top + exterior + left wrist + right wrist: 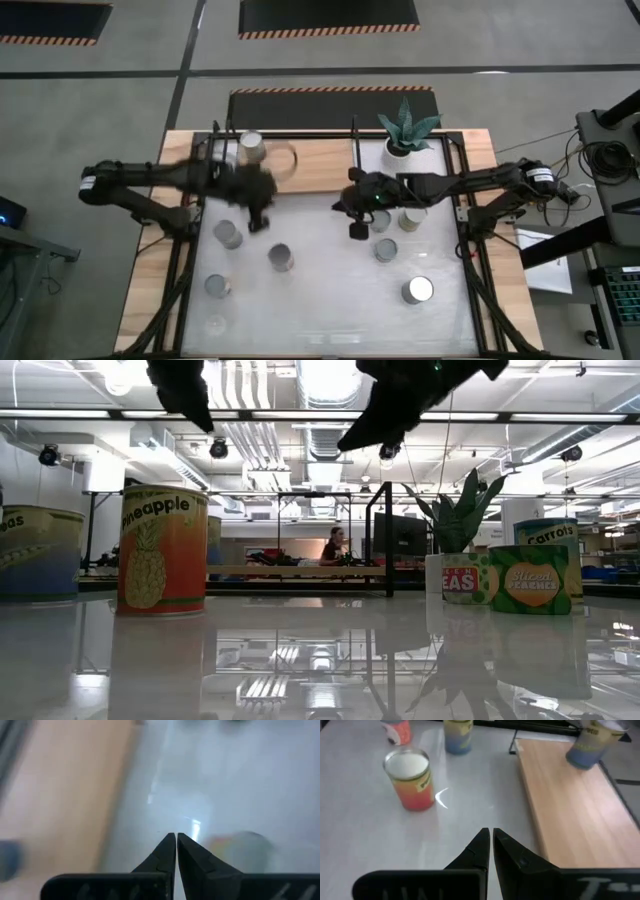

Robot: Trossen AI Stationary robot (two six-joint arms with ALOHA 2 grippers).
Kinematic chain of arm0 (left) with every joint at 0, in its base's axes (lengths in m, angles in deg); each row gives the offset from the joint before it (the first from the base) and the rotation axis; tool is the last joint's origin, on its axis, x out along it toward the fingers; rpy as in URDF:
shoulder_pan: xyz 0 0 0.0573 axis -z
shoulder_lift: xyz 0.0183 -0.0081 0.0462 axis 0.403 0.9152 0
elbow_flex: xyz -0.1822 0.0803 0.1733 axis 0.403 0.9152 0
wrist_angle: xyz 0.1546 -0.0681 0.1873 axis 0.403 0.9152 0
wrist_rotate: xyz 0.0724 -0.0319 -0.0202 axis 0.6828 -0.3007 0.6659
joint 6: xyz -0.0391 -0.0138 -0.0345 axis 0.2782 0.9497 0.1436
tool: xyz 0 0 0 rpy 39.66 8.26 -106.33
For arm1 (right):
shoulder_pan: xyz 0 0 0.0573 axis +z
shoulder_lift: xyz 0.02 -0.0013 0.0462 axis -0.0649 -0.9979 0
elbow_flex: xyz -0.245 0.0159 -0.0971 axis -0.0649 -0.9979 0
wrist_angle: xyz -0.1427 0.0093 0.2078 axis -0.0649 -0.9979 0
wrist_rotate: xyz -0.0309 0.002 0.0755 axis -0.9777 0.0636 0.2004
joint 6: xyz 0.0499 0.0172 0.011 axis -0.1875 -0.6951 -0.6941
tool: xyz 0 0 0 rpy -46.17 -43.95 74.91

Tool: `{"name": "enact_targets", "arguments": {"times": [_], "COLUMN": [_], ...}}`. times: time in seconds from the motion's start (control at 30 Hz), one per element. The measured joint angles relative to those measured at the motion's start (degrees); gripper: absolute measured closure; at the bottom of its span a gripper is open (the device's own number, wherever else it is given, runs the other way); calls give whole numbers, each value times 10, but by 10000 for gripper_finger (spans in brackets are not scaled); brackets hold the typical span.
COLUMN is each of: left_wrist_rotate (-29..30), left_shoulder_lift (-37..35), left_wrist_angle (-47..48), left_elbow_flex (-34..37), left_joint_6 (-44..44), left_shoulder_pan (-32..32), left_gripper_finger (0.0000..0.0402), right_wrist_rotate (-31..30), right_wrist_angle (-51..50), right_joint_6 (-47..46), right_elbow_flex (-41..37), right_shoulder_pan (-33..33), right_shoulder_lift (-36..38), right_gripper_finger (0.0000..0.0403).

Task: Pick and place cans onto a shelf
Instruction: Put the canned pineapple on the shelf

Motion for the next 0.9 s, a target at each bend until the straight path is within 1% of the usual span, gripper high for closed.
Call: {"name": "enact_targets", "arguments": {"times": [0.07, 0.17, 0.27, 0.33, 0.5, 0.7, 0.8, 0.9], "left_wrist_rotate": [0, 4, 4, 4, 5, 8, 10, 27], "left_shoulder_lift": [10, 39, 74, 96, 147, 192, 203, 213], "left_wrist_angle": [-19, -42, -48, -47, -45, -42, -42, -42], "left_elbow_flex": [9, 10, 10, 10, 10, 9, 9, 9], "left_joint_6": [20, 26, 35, 51, 83, 74, 68, 67], "left_shoulder_pan": [65, 145, 203, 227, 238, 238, 238, 238], "left_gripper_finger": [402, 402, 399, 387, 333, 261, 241, 238], "right_wrist_rotate": [-1, -2, 1, 1, 2, 2, 2, 2], "right_wrist_angle": [11, 38, 55, 56, 57, 58, 58, 58], "right_joint_6": [-4, -5, -5, -5, -5, -5, -4, -4], "right_elbow_flex": [-15, -30, -40, -41, -41, -41, -40, -40], "right_shoulder_pan": [7, 13, 14, 14, 14, 14, 14, 14], "right_shoulder_lift": [5, 15, 20, 23, 24, 24, 24, 24], "right_gripper_finger": [390, 390, 390, 390, 390, 390, 390, 390]}}
